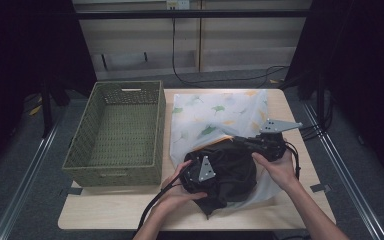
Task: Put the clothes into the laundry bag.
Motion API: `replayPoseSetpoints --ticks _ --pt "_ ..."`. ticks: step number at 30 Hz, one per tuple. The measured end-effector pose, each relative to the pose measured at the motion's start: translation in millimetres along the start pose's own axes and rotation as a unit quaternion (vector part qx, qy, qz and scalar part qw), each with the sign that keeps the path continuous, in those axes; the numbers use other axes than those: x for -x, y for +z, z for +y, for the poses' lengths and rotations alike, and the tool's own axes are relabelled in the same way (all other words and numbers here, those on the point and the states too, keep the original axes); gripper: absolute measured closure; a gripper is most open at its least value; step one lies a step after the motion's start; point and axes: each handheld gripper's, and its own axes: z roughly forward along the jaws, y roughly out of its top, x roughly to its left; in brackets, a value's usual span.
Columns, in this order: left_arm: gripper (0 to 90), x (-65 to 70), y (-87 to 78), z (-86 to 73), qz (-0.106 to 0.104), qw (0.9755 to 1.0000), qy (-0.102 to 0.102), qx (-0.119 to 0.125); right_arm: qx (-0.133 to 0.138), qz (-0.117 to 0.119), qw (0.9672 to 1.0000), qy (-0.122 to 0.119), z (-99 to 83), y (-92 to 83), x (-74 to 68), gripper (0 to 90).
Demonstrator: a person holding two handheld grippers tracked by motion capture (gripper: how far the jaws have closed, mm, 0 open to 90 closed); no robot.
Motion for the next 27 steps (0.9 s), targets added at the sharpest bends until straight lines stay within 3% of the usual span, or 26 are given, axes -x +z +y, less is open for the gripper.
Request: replayPoseSetpoints --ticks 3,8,11,14,16,19,21,22,27 --pt "56.8 -6.5 -2.2 0.1 -0.004 0.9996 -0.026 0.008 0.002 0.002 1.0000 0.002 0.7 -0.2 -0.5 89.5" --pt "61.8 -18.0 -7.5 2.3 -0.029 0.9974 -0.063 0.022 0.003 0.003 1.0000 0.001 2.2 -0.2 -0.5 89.5" --pt "63.0 -20.5 -8.9 7.3 -0.035 0.9970 -0.064 0.024 0.006 0.004 1.0000 0.001 4.5 -1.2 -1.7 89.5" --pt "63.5 -17.4 -7.9 13.4 -0.028 0.9979 -0.056 0.017 0.012 0.011 0.9999 -0.003 8.6 -1.7 -6.5 89.5" --pt "63.9 -17.8 -6.9 15.4 -0.022 0.9979 -0.060 0.010 0.016 0.017 0.9997 -0.009 12.4 -3.4 -11.1 89.5" --pt "64.6 -23.8 -8.5 18.5 -0.021 0.9967 -0.074 0.026 0.025 0.029 0.9992 -0.014 17.4 -5.9 -18.3 89.5" --pt "65.1 -27.8 -13.8 23.0 -0.012 0.9957 -0.086 0.033 0.026 0.033 0.9989 -0.020 19.1 -5.9 -22.0 89.5" --pt "65.2 -28.8 -15.6 25.6 -0.010 0.9939 -0.101 0.044 0.025 0.034 0.9989 -0.019 19.6 -5.9 -23.2 89.5" --pt "65.9 -40.3 -25.4 36.0 0.006 0.9878 -0.135 0.078 0.033 0.036 0.9987 -0.013 20.9 -7.3 -22.4 89.5"
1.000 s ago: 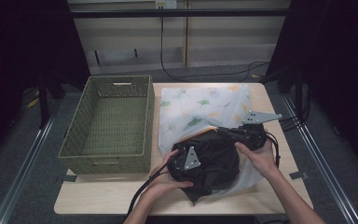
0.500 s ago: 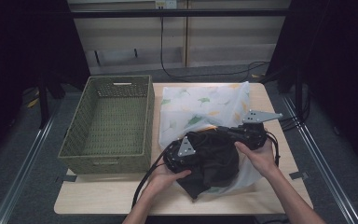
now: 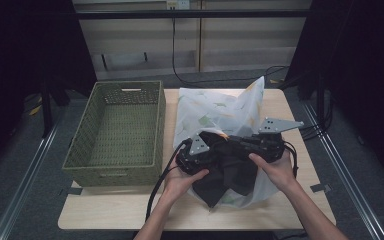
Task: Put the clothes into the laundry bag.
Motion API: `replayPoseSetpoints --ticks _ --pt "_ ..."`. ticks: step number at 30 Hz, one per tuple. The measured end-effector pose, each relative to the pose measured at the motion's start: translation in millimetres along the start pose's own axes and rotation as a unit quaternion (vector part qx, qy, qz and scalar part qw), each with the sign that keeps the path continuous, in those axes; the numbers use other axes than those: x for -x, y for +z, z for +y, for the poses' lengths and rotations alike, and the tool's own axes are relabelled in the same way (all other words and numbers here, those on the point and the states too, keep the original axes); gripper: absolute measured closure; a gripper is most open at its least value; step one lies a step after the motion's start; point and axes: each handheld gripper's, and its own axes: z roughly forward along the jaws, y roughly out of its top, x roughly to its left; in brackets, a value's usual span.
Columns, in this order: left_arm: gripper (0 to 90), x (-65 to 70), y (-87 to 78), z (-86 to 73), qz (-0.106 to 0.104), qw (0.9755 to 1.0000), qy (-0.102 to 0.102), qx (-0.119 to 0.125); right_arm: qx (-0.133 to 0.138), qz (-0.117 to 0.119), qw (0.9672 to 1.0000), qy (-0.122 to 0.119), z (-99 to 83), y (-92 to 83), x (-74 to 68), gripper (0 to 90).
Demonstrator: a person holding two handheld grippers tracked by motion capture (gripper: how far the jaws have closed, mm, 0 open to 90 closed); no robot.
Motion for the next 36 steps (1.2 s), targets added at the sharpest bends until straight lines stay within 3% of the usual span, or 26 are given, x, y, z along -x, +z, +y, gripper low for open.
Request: replayPoseSetpoints --ticks 2,3,5,8,12,13,16,18,20,22,23,26,28,34,36 --pt "66.1 -1.5 -1.4 4.3 0.018 0.9996 -0.005 0.019 0.007 0.004 0.9999 0.007 1.9 -1.7 -1.2 89.5" --pt "66.0 -1.8 -1.4 8.0 0.024 0.9992 -0.019 0.027 0.012 0.009 0.9998 0.011 3.9 -2.1 -3.6 89.5" --pt "66.1 -1.5 -2.4 14.3 0.041 0.9984 -0.020 0.034 0.012 0.012 0.9999 0.000 9.0 -1.9 -11.1 89.5" --pt "66.2 -6.1 -6.8 28.2 0.056 0.9962 -0.037 0.055 0.024 0.031 0.9992 -0.007 15.5 -1.8 -19.8 89.5" --pt "66.3 -12.0 -19.5 45.6 0.070 0.9912 -0.057 0.097 0.029 0.035 0.9989 -0.008 18.0 -4.7 -22.4 89.5" --pt "66.3 -12.7 -20.4 47.6 0.083 0.9885 -0.061 0.111 0.033 0.036 0.9988 -0.001 17.3 -5.7 -20.3 89.5" --pt "66.3 -15.4 -16.2 49.5 0.102 0.9850 -0.075 0.118 0.036 0.032 0.9988 0.011 16.2 -7.8 -16.3 89.5" --pt "66.0 -16.0 -7.0 44.7 0.109 0.9844 -0.076 0.115 0.035 0.032 0.9988 0.014 15.7 -8.9 -14.8 89.5" --pt "65.5 -18.4 8.8 34.6 0.111 0.9885 -0.056 0.087 0.030 0.027 0.9991 0.016 14.4 -8.8 -13.6 89.5" --pt "64.1 -22.3 27.3 18.2 0.090 0.9934 -0.049 0.051 0.017 0.022 0.9994 0.021 10.8 -6.1 -10.2 89.5" --pt "62.6 -22.5 36.6 8.7 0.085 0.9944 -0.050 0.037 0.008 0.015 0.9996 0.025 7.6 -4.0 -7.7 89.5" --pt "57.1 -25.7 48.8 -13.2 0.057 0.9968 -0.050 0.022 -0.023 0.001 0.9994 0.025 -6.2 1.3 -1.5 89.4" --pt "52.1 -26.6 50.4 -20.2 0.053 0.9973 -0.049 0.010 -0.037 -0.006 0.9988 0.030 -16.4 0.4 3.5 89.3" --pt "28.9 -17.8 50.2 -21.5 0.039 0.9989 -0.016 -0.018 -0.074 -0.014 0.9962 0.044 -47.0 1.2 11.2 89.0" --pt "21.4 -18.3 43.2 -20.1 0.012 0.9993 -0.033 -0.009 -0.079 -0.015 0.9958 0.044 -51.9 1.9 12.8 88.9"
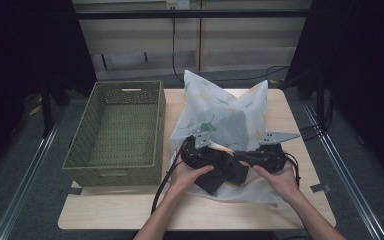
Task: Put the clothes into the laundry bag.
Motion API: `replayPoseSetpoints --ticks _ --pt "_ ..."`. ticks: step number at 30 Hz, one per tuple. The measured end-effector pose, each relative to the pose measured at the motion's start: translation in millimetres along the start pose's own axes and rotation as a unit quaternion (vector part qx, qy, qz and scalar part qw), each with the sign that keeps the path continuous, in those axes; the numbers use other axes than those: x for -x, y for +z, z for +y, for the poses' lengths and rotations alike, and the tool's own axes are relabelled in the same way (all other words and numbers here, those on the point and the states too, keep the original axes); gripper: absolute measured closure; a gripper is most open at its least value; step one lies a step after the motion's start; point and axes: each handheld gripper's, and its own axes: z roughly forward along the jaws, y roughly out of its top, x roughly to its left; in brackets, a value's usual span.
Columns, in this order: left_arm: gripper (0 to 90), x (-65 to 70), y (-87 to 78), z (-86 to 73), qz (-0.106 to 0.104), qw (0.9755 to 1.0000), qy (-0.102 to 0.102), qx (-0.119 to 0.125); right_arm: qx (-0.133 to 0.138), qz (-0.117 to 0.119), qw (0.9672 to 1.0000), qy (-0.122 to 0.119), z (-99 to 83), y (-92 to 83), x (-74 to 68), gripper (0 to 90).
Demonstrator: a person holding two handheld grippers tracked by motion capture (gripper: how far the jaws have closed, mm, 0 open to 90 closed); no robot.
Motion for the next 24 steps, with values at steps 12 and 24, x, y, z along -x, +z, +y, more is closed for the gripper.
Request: replayPoseSetpoints --ticks 12,24 --pt "0.0 22.7 -24.9 -12.2 -0.047 0.9972 0.058 0.001 -0.004 -0.002 1.0000 -0.001 -1.5 4.7 2.0 88.6" --pt "0.0 36.8 -9.2 -23.5 -0.054 0.9871 0.134 -0.070 -0.005 -0.002 1.0000 -0.002 0.2 5.4 1.6 88.7"
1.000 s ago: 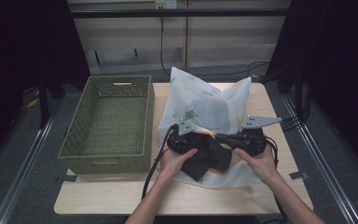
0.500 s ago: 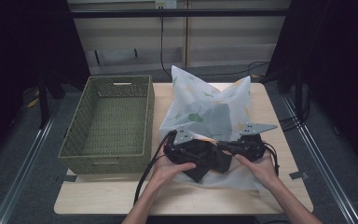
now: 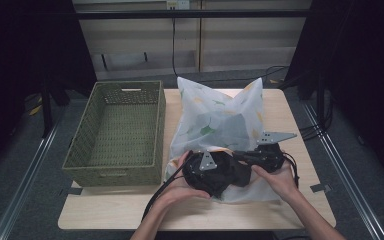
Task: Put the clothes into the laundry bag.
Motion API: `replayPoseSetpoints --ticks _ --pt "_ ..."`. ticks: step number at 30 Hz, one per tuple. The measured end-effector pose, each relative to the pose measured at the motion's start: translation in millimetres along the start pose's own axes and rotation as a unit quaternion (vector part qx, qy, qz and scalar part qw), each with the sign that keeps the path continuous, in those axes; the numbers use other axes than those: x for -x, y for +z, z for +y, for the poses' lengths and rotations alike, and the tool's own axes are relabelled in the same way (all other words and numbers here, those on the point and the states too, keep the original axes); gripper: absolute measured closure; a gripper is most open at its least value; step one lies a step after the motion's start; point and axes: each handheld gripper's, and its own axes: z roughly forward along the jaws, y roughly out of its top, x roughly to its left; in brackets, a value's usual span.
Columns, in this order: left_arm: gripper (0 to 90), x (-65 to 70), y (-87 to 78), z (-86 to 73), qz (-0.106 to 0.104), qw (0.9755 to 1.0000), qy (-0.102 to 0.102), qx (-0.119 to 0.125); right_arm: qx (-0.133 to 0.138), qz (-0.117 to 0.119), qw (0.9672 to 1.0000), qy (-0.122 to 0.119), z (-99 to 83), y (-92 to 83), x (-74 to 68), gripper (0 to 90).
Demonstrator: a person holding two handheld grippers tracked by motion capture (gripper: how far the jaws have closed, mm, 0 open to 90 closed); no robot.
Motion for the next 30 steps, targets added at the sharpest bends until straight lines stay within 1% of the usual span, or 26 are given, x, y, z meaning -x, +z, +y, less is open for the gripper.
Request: replayPoseSetpoints --ticks 1,2,5,7,8,9,10,11,12,13,14,15,16,17,19,20,21,22,23,24,25,26,27,28,29,30 --pt "0.0 -0.5 -0.4 -0.2 -0.001 1.0000 0.007 -0.006 0.000 0.000 1.0000 -0.001 0.1 -0.1 -0.2 88.6" --pt "0.0 0.1 0.4 -1.9 -0.001 1.0000 0.004 -0.005 0.000 0.000 1.0000 0.000 0.1 0.0 0.0 88.6" --pt "0.0 -2.3 3.2 -7.2 -0.002 0.9997 0.022 -0.013 -0.001 0.000 1.0000 0.000 -0.1 0.8 0.2 88.6" --pt "0.0 -4.0 4.8 -7.6 0.012 0.9995 0.018 -0.024 -0.002 0.001 1.0000 -0.001 -0.1 1.4 -0.4 88.6" --pt "1.7 -3.7 3.6 -6.7 0.021 0.9990 0.021 -0.032 -0.002 0.002 1.0000 -0.001 0.0 1.5 -0.9 88.6" --pt "4.2 -3.5 4.3 -6.7 0.028 0.9992 0.019 -0.023 -0.002 0.002 1.0000 -0.002 0.1 1.6 -1.2 88.6" --pt "6.9 -4.2 3.4 -6.1 0.031 0.9991 0.018 -0.025 -0.001 0.002 1.0000 -0.002 0.2 1.5 -1.7 88.6" --pt "12.7 -6.2 1.0 -6.1 0.045 0.9985 0.019 -0.024 -0.002 0.003 1.0000 -0.001 0.3 1.5 -1.7 88.6" --pt "25.8 -7.8 0.0 -7.2 0.071 0.9969 0.027 -0.021 -0.002 0.002 1.0000 -0.001 0.3 1.6 -1.8 88.6" --pt "35.2 -9.2 0.4 -7.5 0.077 0.9963 0.030 -0.025 -0.002 0.002 1.0000 -0.001 0.3 1.6 -1.9 88.6" --pt "37.5 -9.7 1.0 -6.5 0.091 0.9950 0.031 -0.028 -0.001 0.004 1.0000 -0.001 0.4 1.7 -2.2 88.6" --pt "44.7 -9.3 1.8 -4.7 0.111 0.9921 0.044 -0.038 -0.002 0.003 1.0000 -0.003 0.6 1.7 -2.7 88.6" --pt "48.7 -9.4 3.4 -3.3 0.122 0.9904 0.048 -0.043 -0.002 0.003 1.0000 -0.003 0.9 1.8 -3.0 88.6" --pt "50.5 -10.6 3.3 -2.5 0.119 0.9915 0.035 -0.042 -0.002 0.003 1.0000 -0.002 1.3 2.0 -3.5 88.6" --pt "59.2 -15.3 0.5 -3.1 0.118 0.9923 0.020 -0.032 -0.001 0.004 1.0000 -0.003 1.9 2.0 -4.1 88.6" --pt "61.8 -18.4 -0.9 -3.5 0.116 0.9930 0.009 -0.022 -0.001 0.004 1.0000 -0.006 2.2 1.7 -4.4 88.6" --pt "65.5 -20.8 -2.4 -3.3 0.117 0.9930 -0.005 -0.015 0.000 0.005 1.0000 -0.005 2.6 1.5 -4.6 88.7" --pt "68.1 -23.1 -3.2 -2.9 0.120 0.9927 -0.012 -0.012 0.002 0.004 1.0000 -0.003 3.3 1.2 -4.6 88.8" --pt "69.2 -24.9 -3.9 -2.7 0.119 0.9924 -0.033 0.003 0.004 0.004 1.0000 -0.003 4.4 0.9 -4.4 88.8" --pt "70.7 -29.3 -6.6 -1.7 0.112 0.9923 -0.050 0.010 0.006 0.004 1.0000 -0.003 5.8 0.5 -4.6 88.9" --pt "71.7 -29.9 -7.8 -0.7 0.115 0.9912 -0.062 0.020 0.010 0.005 0.9999 -0.004 8.1 -0.3 -5.0 89.0" --pt "72.1 -31.4 -8.7 0.1 0.111 0.9898 -0.080 0.039 0.014 0.005 0.9999 -0.004 10.0 -1.0 -5.7 89.0" --pt "72.4 -34.3 -10.4 1.7 0.104 0.9894 -0.091 0.046 0.019 0.007 0.9998 -0.006 12.8 -2.0 -6.8 89.1" --pt "72.8 -35.1 -12.8 3.2 0.109 0.9873 -0.100 0.057 0.024 0.007 0.9996 -0.008 15.9 -3.2 -8.3 89.2" --pt "73.2 -37.1 -14.6 5.1 0.108 0.9852 -0.112 0.072 0.031 0.010 0.9994 -0.009 19.3 -4.2 -9.7 89.2" --pt "73.4 -39.5 -17.5 8.0 0.109 0.9833 -0.122 0.081 0.037 0.013 0.9992 -0.010 22.9 -5.4 -11.9 89.3"
